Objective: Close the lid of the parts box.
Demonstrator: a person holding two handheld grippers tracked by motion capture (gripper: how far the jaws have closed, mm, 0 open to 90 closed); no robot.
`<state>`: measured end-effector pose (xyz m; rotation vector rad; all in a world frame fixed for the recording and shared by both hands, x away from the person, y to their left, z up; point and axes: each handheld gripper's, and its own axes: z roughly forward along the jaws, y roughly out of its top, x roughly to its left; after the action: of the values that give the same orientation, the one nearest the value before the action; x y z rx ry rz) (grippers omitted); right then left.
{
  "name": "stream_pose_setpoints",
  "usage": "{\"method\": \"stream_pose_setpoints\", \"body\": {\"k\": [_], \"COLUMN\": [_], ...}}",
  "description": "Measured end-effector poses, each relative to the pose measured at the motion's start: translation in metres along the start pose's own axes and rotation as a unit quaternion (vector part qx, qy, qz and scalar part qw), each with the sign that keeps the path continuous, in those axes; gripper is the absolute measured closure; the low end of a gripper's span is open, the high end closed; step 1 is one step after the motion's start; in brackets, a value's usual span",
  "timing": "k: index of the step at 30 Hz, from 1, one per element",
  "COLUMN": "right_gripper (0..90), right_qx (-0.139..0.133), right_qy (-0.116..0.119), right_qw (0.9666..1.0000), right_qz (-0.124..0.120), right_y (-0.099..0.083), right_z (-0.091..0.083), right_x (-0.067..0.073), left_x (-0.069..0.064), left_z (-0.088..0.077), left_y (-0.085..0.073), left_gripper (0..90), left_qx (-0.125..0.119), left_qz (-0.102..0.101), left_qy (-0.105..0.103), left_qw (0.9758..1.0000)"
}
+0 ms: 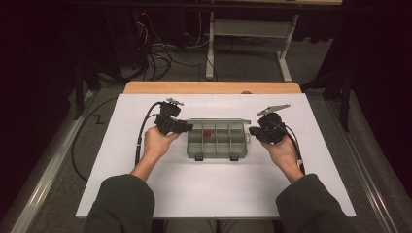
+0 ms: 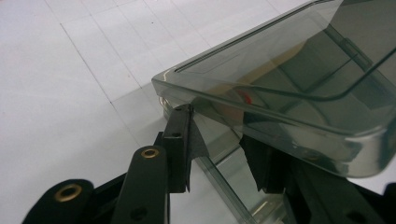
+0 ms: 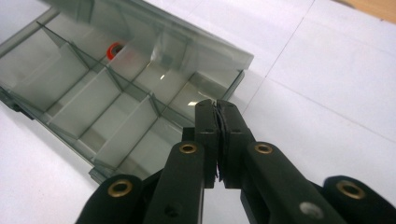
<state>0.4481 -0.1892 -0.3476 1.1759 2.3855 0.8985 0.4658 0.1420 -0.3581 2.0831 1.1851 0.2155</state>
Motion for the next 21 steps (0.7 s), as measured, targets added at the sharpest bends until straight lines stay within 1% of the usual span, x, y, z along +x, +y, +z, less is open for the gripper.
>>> {"method": "stream_pose_setpoints", "body": {"k": [10,21], "right_gripper": [89.7,89.0], "right_qx": [-0.01,-0.018], "right_qy": [0.002,0.006], "right_qw": [0.9999,0.9998], "right_qz": [-0.003,-0.007], "right_y": [0.0018,0.0016], "right_z": [-0.005,-0.0094], "right_x": [0.0009,0.0028], "left_x": [-0.0018,-0.0013], "left_z": [-0.0003,-0.0033], "left_y": [-0.0024,-0.0077], "left_gripper": [62.6,61.4], "left_qx": [0.004,0.007], "left_qz": [0.008,0.008], "left_qy": [0.002,-0.003], "left_qw": [1.0,0.9999]}}
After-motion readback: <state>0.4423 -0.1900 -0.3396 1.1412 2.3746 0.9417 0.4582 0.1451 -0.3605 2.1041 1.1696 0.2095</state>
